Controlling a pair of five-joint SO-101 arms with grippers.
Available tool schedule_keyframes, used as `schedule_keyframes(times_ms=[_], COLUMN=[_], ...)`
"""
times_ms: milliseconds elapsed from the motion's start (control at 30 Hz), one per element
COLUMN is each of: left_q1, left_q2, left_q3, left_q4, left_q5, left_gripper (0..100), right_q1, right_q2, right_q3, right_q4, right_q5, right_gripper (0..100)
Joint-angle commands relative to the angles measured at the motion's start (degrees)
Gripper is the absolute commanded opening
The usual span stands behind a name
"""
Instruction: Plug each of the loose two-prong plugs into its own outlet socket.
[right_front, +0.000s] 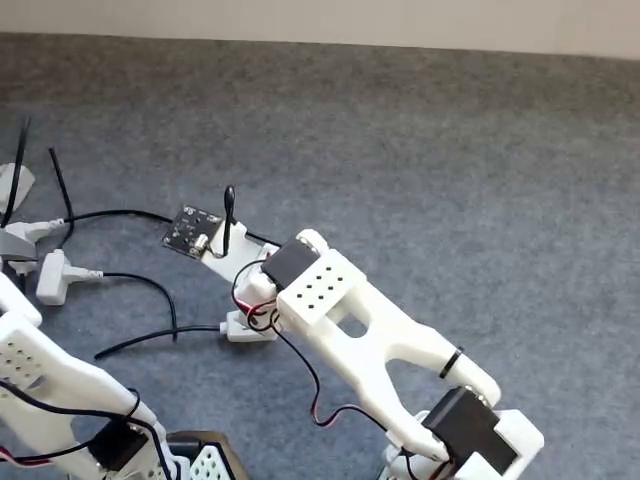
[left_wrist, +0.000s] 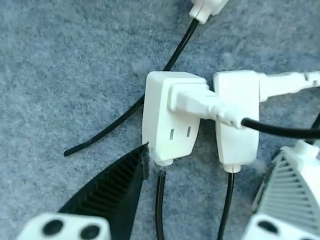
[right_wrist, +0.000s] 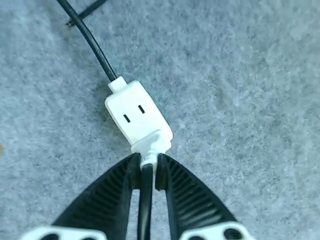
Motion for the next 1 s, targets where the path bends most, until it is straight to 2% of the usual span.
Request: schedule_keyframes(times_ms=[0, 233, 433, 567, 700, 800, 967], left_q1=[-0.7, -0.7, -0.3, -0.2, 0.6, 1.8, 4.9], left_q2=[-0.8, -0.8, -0.8, -0.8, -0.8, -0.8, -0.8], left_q3=[-2.7, -2.7, -2.7, -5.3, -9.5, -13.4, -24.6], left_q4=[-0.2, -0.2, 0.2, 4.4, 9.8, 15.0, 26.3], left_q5=[-0.3, -0.3, -0.3, -0.3, -0.3, -0.3, 0.0], left_gripper=[37, 37, 37, 37, 37, 37, 37], right_q1=[-1.6, -0.6, -0.1, -0.1, 0.0, 0.0, 1.2], right_q2=[-0.8, -0.1, -0.1, -0.1, -0.9, -0.8, -0.8], right_q3=[-2.3, 0.7, 15.3, 20.3, 19.6, 13.7, 0.5], right_q4=[0.4, -0.8, -13.6, -16.4, -14.7, -9.4, -0.3], right_q5=[-0.8, -0.4, -0.4, -0.7, -0.8, -0.9, -0.6], right_gripper=[0.6, 0.6, 0.6, 0.6, 1.0, 3.3, 21.1])
